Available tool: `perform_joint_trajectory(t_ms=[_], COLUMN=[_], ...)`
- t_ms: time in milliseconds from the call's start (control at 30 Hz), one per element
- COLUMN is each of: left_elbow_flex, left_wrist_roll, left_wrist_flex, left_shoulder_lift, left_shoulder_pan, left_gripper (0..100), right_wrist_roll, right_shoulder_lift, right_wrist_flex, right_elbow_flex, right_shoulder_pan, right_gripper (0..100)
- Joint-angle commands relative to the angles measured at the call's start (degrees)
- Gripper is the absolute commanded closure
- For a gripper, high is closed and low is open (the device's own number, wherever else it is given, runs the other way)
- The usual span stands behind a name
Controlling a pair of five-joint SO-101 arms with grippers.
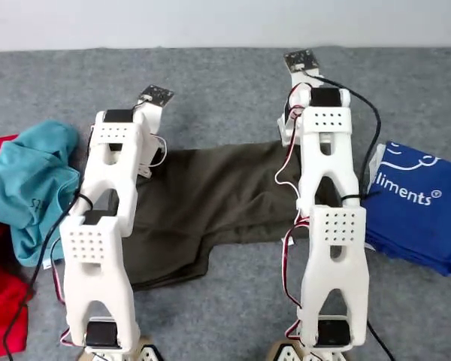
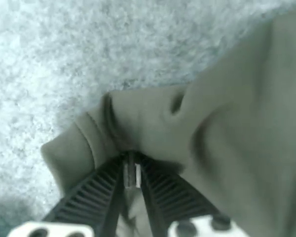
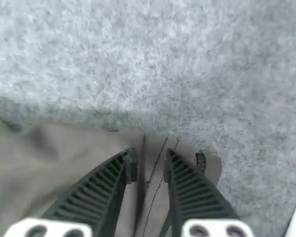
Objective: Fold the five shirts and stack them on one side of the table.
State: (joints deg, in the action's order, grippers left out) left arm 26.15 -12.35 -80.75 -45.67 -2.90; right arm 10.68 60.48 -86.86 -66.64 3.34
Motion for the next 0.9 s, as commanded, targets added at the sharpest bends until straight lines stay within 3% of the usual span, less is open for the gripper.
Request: perform_joint_trajectory(t_ms=[0, 533, 867], left_elbow_flex=[5.7, 30.3, 33.9], left_wrist_roll=[-1.6, -1.6, -1.5], left_wrist_flex=[-3.3, -17.1, -18.5], left_shoulder_lift=[-2.4, -17.0, -19.0], left_shoulder_pan=[0.7, 0.8, 0.8], left_gripper=[98, 98, 98], right_wrist_roll=[-0.4, -0.5, -0.4], right_shoulder_lift=[-0.5, 0.3, 3.1], right_wrist_flex=[-1.5, -2.2, -1.9], right_elbow_flex=[-5.3, -6.8, -6.9], right_shoulder_pan=[-0.7, -4.0, -3.7], right_gripper=[88.0, 88.1, 88.2])
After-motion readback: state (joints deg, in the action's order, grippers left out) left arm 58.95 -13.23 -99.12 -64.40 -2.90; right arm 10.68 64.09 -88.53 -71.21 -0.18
